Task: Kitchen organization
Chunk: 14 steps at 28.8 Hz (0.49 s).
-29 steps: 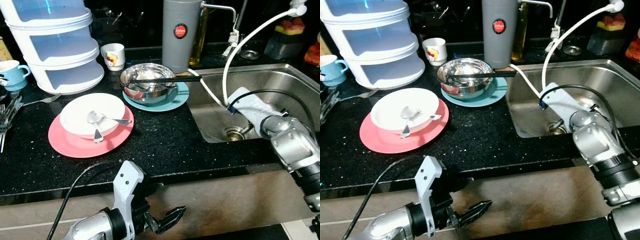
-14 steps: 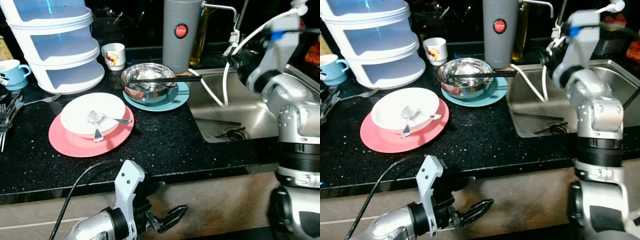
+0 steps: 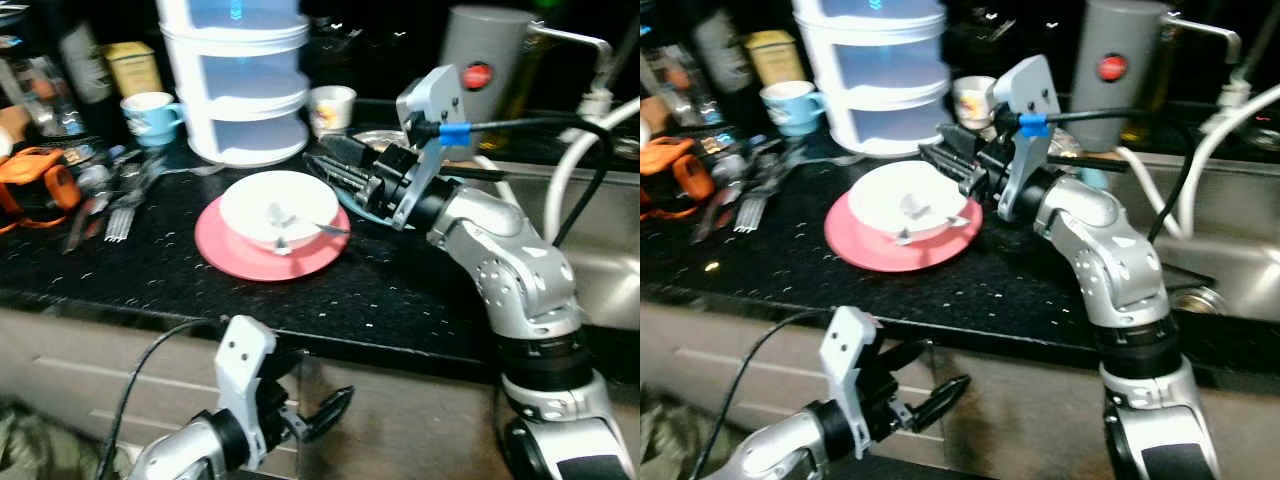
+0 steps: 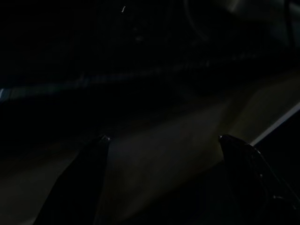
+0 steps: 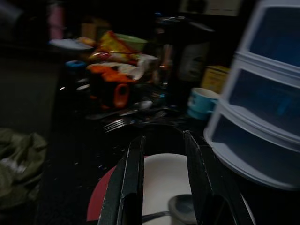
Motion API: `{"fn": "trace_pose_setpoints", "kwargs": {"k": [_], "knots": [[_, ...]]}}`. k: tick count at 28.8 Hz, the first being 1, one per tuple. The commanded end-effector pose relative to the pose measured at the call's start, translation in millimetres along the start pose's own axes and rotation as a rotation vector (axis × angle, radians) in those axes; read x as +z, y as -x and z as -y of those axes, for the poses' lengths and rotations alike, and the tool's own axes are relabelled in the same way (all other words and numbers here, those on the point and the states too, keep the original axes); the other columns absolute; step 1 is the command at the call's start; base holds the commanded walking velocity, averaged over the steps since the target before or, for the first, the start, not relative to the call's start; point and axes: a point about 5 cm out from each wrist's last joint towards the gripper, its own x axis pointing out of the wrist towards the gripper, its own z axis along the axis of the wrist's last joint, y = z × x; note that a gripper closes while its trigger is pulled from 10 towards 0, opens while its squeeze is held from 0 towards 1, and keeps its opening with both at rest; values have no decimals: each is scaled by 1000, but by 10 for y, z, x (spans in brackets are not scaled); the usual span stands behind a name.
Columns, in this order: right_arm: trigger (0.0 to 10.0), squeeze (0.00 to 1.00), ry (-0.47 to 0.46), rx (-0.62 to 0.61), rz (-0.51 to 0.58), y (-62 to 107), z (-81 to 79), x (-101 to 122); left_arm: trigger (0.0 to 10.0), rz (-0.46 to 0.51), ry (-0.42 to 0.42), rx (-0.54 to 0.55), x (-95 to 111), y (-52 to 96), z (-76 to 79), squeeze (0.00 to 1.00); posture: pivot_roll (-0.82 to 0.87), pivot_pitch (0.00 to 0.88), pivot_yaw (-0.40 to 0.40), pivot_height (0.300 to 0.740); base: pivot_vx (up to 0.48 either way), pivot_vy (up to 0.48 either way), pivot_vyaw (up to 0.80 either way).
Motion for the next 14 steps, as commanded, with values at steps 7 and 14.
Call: {"fn": "trace_pose_setpoints", "kwargs": {"k": [7,14], "knots": [[10000,0,35,-5,8,37,45,18,10000,-46,-49,-27,-19,66,49,0,211,0,-3,740,0,0,212],[10000,0,175,88,-100,225,133,16,10000,-62,-82,7,-99,110,41,0,228,0,-7,740,0,0,0]]}}
